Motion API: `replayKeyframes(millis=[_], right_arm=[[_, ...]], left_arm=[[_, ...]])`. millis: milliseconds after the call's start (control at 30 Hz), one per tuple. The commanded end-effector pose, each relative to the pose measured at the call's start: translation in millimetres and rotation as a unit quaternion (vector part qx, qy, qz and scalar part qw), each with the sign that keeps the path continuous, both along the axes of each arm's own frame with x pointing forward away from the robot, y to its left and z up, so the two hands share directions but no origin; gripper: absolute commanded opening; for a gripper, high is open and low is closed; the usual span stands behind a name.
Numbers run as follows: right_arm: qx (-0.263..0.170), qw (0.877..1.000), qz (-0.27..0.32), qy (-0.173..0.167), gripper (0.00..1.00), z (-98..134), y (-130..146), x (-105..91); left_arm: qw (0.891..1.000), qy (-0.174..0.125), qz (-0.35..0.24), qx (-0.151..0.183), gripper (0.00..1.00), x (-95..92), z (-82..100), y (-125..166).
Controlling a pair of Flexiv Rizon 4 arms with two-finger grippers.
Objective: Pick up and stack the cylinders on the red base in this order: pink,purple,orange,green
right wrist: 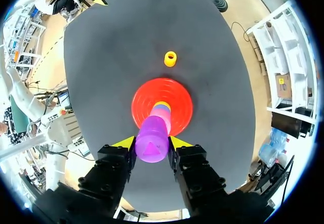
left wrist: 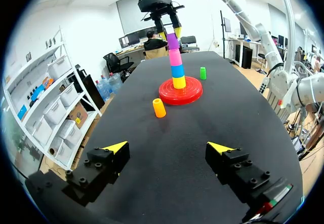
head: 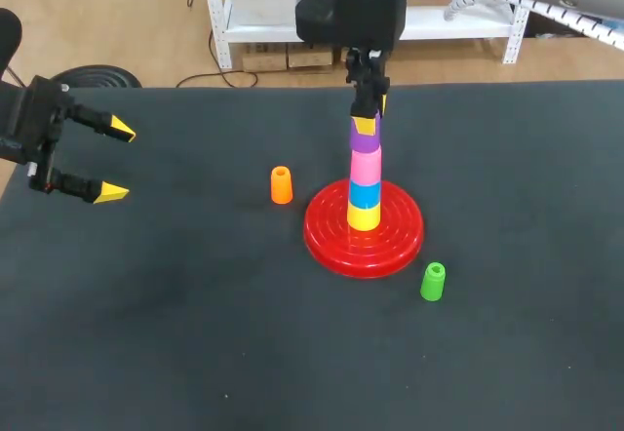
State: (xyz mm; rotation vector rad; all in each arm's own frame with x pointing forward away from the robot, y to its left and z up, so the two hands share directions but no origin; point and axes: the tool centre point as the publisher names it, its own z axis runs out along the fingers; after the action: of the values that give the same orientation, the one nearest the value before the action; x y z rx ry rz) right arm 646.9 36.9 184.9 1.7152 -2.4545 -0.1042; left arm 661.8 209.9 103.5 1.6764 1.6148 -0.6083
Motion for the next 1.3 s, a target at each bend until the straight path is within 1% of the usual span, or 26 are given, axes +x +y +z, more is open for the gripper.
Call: replayKeyframes(millis=[33, 567, 900, 1300], right_arm=[[0.001, 1.000, -0.003, 0.000, 0.00, -4, -3, -0.9], [0.001, 1.000, -0.006, 0.001, 0.00, -11, -5, -1.0], [0.001, 1.000, -0.006, -0.011, 0.00, 0, -6, -2.3], [0.004, 1.000, -0.007, -0.016, 0.00, 0, -6, -2.7]], left_arm=[[1.000, -0.002, 0.000, -0.001, 1.00, -0.4, -0.9, 0], [1.000, -0.002, 0.000, -0.001, 1.00, -0.4, -0.9, 0], [1.000, -0.002, 0.000, -0.001, 1.00, -0.4, -0.9, 0], [1.000, -0.002, 0.000, -0.001, 1.00, -0.4, -0.9, 0]])
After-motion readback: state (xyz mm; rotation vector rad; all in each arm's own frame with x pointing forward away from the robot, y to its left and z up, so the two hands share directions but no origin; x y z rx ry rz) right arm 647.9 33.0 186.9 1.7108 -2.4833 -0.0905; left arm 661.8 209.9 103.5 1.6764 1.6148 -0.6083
